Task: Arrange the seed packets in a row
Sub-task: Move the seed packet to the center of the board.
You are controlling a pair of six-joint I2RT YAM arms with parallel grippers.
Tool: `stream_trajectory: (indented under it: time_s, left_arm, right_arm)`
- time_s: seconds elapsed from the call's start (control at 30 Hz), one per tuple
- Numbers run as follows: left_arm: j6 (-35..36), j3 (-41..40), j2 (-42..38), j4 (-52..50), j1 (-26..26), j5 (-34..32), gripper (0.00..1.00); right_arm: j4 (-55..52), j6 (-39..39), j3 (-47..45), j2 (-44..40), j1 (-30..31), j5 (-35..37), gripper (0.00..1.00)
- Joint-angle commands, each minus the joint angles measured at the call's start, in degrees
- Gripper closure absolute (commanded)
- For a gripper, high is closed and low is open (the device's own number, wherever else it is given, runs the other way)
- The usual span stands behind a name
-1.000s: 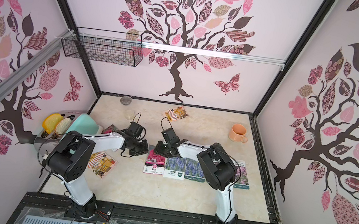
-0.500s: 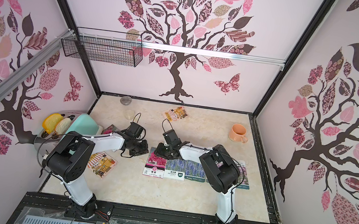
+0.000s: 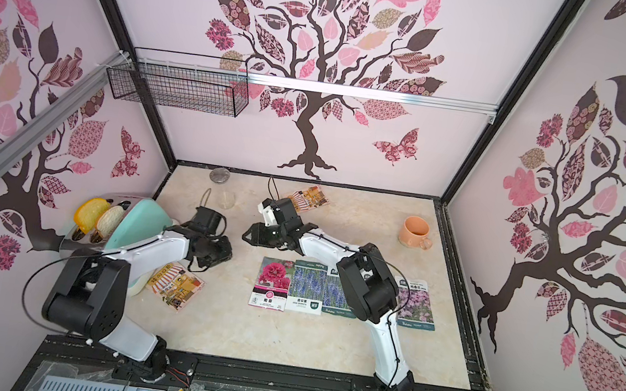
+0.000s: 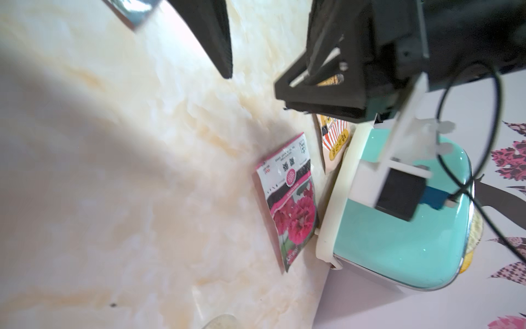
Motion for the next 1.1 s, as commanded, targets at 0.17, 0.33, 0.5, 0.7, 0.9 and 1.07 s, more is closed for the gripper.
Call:
stream_trajectory:
  time_s: [0.17, 0.33, 0.5, 0.7, 0.9, 1.07]
  left_arm:
    - [1.9, 1.6, 0.3, -3.5, 11.2, -2.9, 0.63]
    - [1.7, 1.7, 4.2, -3.5, 11.9, -4.8, 0.62]
    - [1.1, 0.9, 4.8, -3.1, 12.8, -6.5, 0.61]
    - [-0.2, -0.7, 5.9, -1.8, 15.3, -6.9, 0.6]
    - [-0.8, -0.6, 9.1, -0.3, 15.5, -5.8, 0.6]
    - [-0.5, 0.2, 12.2, 0.7, 15.5, -4.6, 0.61]
  right_arm:
    - [-8.2, -2.9, 20.7, 16.0, 0.2, -6.1, 0.54]
    - [-11.1, -3.0, 32.5, 24.3, 0.1, -7.8, 0.53]
    - [-10.8, -0.9, 37.6, 29.4, 0.2, -9.6, 0.53]
    - [-10.0, 0.3, 38.2, 31.3, 0.7, -10.8, 0.53]
    - [-10.7, 0.3, 40.1, 33.4, 2.0, -11.6, 0.54]
    - [-12.7, 0.7, 45.5, 37.0, 3.8, -11.9, 0.55]
